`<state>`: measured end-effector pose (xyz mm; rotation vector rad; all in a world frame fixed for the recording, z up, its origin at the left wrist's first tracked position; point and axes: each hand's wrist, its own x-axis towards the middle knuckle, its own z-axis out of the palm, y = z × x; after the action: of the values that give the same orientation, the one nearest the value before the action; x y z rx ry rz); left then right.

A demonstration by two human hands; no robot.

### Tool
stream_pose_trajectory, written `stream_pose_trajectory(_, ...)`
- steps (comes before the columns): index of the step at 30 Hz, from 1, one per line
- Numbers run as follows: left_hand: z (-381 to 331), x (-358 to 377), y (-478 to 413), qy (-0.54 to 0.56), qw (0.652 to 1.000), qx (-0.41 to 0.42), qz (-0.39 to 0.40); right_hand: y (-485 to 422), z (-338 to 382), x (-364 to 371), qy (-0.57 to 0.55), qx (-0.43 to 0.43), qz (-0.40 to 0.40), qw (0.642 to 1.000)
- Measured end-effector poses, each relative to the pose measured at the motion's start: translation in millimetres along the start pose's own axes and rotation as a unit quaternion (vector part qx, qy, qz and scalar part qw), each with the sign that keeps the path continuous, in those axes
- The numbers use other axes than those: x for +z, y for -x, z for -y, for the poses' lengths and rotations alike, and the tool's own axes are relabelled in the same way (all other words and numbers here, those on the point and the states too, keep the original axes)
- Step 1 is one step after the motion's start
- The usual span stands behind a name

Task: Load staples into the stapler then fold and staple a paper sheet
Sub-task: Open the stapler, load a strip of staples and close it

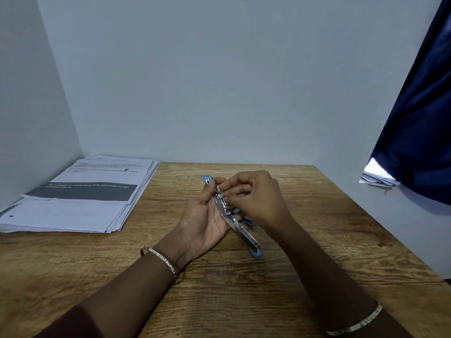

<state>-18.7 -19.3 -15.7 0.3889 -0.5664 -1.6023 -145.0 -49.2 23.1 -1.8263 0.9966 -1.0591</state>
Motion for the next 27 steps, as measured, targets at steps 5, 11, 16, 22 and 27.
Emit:
stream_pose_trajectory(5, 0.2, 1.0, 1.4, -0.001, 1.0, -0.005, -0.007, -0.7, -1.4, 4.1, 0.066, -0.046, -0.013, 0.997)
stream_pose_trajectory(11, -0.8, 0.3, 2.0, -0.009, 1.0, -0.01, -0.014, -1.1, -2.3, 4.7, 0.108, -0.073, -0.02, 0.991)
stream_pose_trajectory(16, -0.4, -1.6, 1.6, -0.021, 1.0, -0.003, -0.006, -1.0, -2.2, 2.6, 0.109, -0.058, -0.014, 0.992)
stream_pose_trajectory(22, 0.0, -4.1, 0.2, -0.026, 1.0, -0.004, 0.014, -1.3, -2.7, 1.0, 0.117, -0.043, -0.013, 0.992)
stream_pose_trajectory(27, 1.0, -8.0, -1.5, -0.016, 1.0, -0.014, 0.022, -5.3, -1.0, -4.0, 0.16, -0.064, 0.009, 0.985)
